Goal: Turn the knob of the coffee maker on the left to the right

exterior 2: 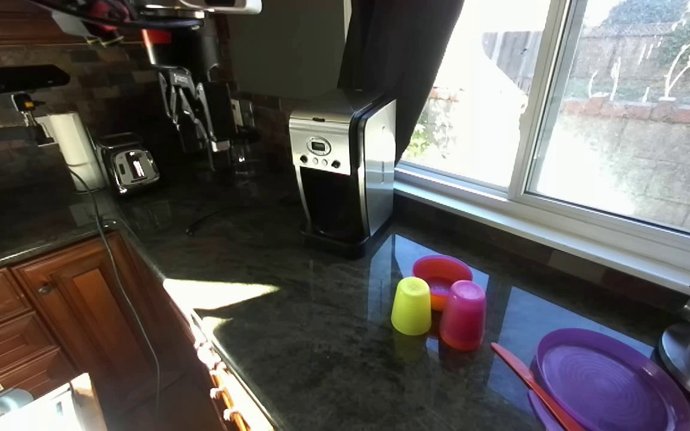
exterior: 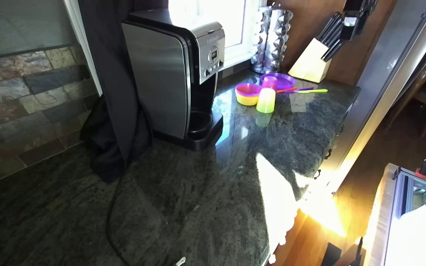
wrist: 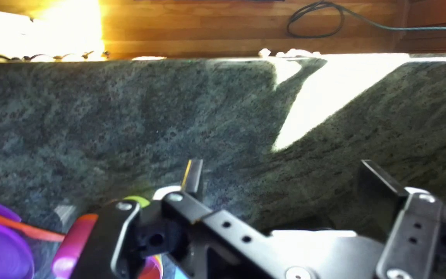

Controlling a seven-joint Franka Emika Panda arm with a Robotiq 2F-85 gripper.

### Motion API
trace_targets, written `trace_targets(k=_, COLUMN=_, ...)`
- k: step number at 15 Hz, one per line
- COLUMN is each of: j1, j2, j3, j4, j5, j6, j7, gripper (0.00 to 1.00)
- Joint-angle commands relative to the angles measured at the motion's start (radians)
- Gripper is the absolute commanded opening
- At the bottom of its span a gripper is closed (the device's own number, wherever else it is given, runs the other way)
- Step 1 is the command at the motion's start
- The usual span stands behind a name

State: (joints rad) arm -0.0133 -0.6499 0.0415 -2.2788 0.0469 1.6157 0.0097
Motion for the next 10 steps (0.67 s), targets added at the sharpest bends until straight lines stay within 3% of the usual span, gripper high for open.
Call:
trace_targets(k=1, j1=0.025, j2=0.096, j3=0.085, j4=0.058, j5=-0.122, j6=0.089, j7=0.014, gripper=1.00)
trace_targets(k=8, j1=0.072, j2=0.269, j3=0.173, j4=0.108, j5=-0.303, j6=0.244, j7=0.042, gripper=1.00)
trace_targets(k=10, j1=0.085, j2=0.243, j3=0.150, j4=0.088, j5=-0.282, j6=0.239, j7=0.026, gripper=1.00)
